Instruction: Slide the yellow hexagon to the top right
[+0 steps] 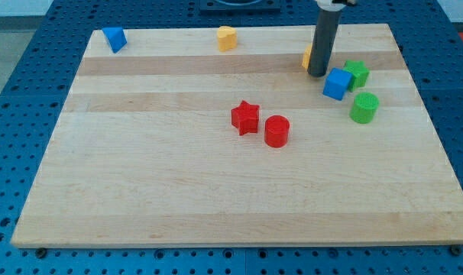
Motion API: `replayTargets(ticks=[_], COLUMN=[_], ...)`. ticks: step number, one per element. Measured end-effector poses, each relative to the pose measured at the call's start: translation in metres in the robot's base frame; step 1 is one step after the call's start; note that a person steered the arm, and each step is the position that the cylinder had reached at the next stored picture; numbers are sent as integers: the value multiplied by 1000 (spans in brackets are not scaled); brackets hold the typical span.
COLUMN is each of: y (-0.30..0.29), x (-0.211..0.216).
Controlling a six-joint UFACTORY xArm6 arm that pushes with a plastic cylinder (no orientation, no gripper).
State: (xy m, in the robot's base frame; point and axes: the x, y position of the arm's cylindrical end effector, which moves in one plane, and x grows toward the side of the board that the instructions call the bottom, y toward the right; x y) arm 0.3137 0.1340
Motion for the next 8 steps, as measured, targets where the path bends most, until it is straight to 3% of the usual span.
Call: replayTargets(ticks=[8], y=[-40], x=[-60])
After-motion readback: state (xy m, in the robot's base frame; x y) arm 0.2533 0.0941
